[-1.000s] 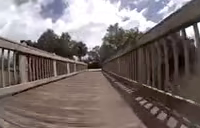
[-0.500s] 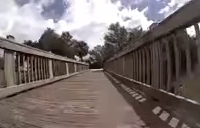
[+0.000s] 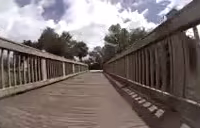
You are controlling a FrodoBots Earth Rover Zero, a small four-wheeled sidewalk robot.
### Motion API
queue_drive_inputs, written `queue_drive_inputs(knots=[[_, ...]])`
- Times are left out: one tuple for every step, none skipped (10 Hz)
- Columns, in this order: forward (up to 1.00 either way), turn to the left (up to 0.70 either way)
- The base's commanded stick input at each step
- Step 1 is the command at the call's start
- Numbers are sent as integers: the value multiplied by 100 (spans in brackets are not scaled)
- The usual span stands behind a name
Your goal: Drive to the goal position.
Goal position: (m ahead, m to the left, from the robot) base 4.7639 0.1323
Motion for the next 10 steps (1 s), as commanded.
queue_drive_inputs(knots=[[85,0],[85,0],[85,0],[85,0],[85,0],[85,0],[85,0],[85,0],[85,0],[85,0]])
